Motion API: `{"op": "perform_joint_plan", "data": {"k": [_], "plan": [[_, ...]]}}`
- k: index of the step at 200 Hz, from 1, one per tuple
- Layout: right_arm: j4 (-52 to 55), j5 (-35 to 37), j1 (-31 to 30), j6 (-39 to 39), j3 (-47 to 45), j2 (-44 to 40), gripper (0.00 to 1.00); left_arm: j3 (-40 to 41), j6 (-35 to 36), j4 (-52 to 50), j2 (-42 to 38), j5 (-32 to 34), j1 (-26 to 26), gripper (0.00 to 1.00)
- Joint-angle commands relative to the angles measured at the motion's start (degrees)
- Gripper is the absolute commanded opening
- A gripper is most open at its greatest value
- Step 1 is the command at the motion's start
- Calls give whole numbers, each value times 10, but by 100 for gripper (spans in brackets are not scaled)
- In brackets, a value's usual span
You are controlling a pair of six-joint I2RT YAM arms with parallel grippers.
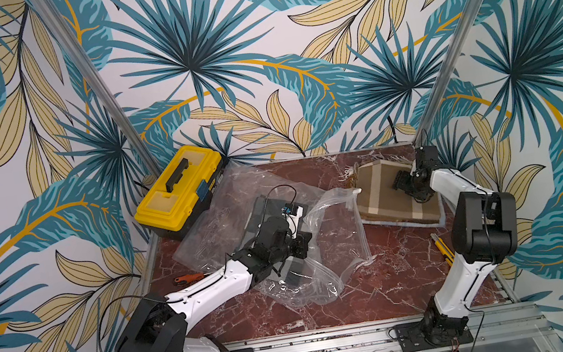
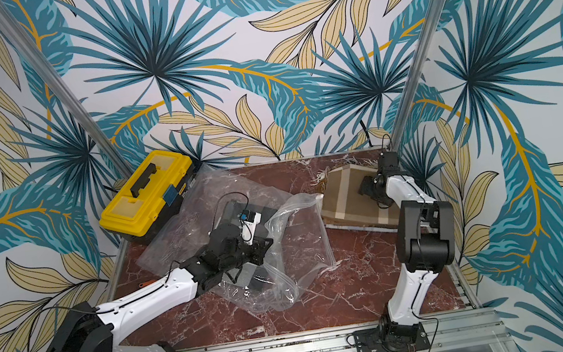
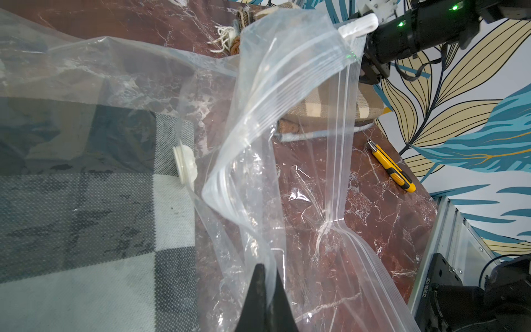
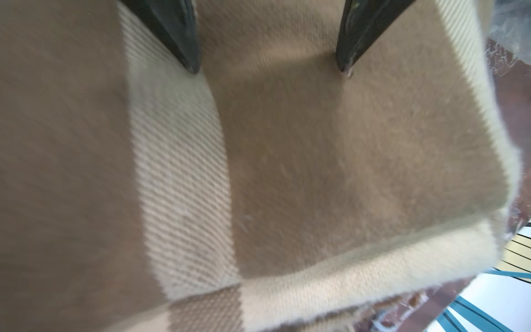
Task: Take the blanket out of the vacuum bag
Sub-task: Place the blanket at the center of the board.
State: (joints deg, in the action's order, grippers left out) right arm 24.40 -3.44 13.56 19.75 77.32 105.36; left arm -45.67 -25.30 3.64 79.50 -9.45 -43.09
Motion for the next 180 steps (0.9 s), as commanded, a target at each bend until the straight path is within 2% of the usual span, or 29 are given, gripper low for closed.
{"op": "perform_joint_plan", "data": {"k": [1, 27, 68, 129, 151, 180], "plan": [[-3, 6, -14, -1, 1, -62, 78, 12, 8, 10, -5, -5, -2, 0], [31, -20, -37, -3, 61, -40, 79, 10, 7, 20, 6, -11, -3, 0], [38, -21, -77, 5, 123, 38, 78, 16, 9, 16, -7, -6, -2, 0], [83, -16, -89, 25, 217, 181, 79, 45, 7, 6, -51, 4, 11, 0], [41, -36, -89, 27, 184, 166, 79, 49, 7, 5, -61, 6, 12, 0], [-17, -57, -89, 16, 138, 100, 79, 46, 9, 0, -63, 3, 12, 0]]}}
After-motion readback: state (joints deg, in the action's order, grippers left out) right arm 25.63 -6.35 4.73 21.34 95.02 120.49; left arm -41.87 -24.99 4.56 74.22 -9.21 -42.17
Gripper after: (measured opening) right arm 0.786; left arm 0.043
